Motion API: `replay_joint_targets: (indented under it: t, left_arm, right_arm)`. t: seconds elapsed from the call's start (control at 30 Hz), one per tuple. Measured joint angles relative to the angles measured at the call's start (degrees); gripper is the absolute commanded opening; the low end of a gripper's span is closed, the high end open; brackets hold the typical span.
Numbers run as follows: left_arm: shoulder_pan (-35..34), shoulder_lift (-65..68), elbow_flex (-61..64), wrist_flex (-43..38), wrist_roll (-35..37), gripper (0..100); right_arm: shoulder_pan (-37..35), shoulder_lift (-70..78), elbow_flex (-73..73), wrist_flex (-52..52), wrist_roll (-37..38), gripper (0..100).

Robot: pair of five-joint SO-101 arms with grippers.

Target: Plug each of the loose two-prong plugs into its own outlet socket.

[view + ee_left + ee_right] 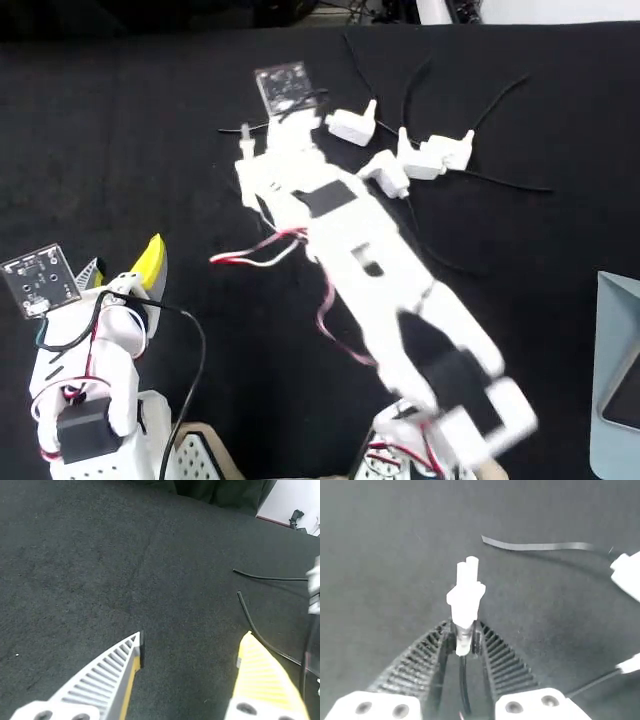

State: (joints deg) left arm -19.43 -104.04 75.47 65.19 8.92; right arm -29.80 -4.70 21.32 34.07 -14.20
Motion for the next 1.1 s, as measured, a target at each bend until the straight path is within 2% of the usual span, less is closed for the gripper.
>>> replay_joint_targets:
  t: [0.23, 0.3, 0.5, 0.6, 0.7, 0.83, 0.93, 1.1]
  left_arm:
    - [0.0, 0.0, 0.18, -0.97, 0.0, 31]
    - [0.0, 0.0, 0.26, -1.23, 0.0, 31]
    - [0.0, 0.0, 0.26, -1.23, 0.0, 31]
    - [0.0, 0.0, 0.26, -1.23, -0.53, 31]
    - [0.0, 0.0, 0.26, -0.18, -1.93, 31]
    - [-0.62, 0.0, 0.26, 1.49, -2.9, 31]
    - [-2.37, 0.0, 2.11, 1.58, -2.9, 31]
    - [-5.27, 0.18, 5.19, -0.35, -2.9, 31]
  right_arm:
    - [0.0, -19.78, 2.73, 14.42, 0.26, 1.2]
    - [0.0, -23.65, 2.73, 19.16, 3.16, 1.2]
    - [0.0, -28.04, 3.25, 33.32, 11.34, 1.3]
    - [0.0, -28.66, 5.63, 35.96, 12.31, 1.5]
    - [0.0, -28.66, 9.23, 32.62, 12.57, 5.1]
    - [0.0, -28.48, 15.91, 20.57, 16.26, 19.2]
    - [0.0, -25.49, 17.41, 10.55, 16.88, 19.4]
    - [0.0, -12.92, 16.53, 0.18, 12.92, 17.8]
